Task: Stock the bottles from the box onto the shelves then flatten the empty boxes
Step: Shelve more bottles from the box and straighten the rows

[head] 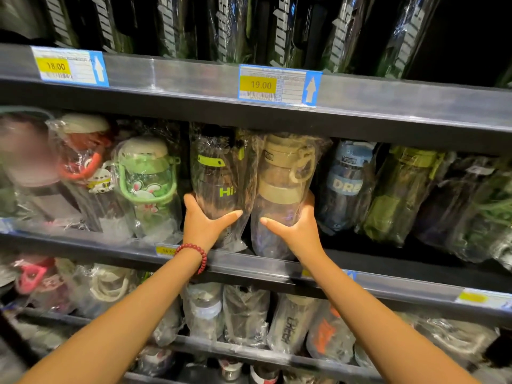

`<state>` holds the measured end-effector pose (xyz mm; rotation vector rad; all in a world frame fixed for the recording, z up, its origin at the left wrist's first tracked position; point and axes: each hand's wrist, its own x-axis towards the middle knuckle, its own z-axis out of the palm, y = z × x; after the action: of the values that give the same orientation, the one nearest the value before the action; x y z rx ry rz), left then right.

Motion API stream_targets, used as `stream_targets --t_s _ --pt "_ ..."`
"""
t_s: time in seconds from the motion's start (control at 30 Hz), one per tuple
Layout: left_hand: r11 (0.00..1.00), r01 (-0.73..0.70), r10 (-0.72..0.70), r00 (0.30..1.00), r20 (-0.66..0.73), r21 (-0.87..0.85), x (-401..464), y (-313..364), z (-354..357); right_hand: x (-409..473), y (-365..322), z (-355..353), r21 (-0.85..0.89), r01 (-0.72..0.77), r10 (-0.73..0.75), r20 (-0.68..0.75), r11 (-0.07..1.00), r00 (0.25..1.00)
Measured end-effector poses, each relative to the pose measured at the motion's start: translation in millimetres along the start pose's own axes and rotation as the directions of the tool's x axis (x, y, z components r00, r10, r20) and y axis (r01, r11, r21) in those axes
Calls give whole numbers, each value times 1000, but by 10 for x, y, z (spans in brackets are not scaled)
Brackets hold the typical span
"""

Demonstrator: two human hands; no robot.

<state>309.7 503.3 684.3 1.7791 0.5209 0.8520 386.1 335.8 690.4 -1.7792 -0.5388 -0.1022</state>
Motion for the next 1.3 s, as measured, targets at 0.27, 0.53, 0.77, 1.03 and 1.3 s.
stream_targets --t_s 0.27,0.53,0.77,1.03,1.3 --pt "994 57 -62 997 55 96 -146 128 -119 -235 -46 -104 62 49 -38 -164 997 986" --pt "985 52 -41 997 67 -164 -734 127 -866 -889 -380 383 144 234 -191 -262 961 946" --pt "947 321 -322 946 -40 -34 -1626 -500 -2479 -1903 -763 1741 240 48 -106 233 970 967" --pt "753 655 -619 677 -399 -58 -3222 -1273 -4411 -3606 -959 3296 -34 -145 108 830 989 547" --pt "515 829 -756 321 -570 -217 -4570 -1804 -5382 -4861 -849 4373 -257 -18 257 956 966 138"
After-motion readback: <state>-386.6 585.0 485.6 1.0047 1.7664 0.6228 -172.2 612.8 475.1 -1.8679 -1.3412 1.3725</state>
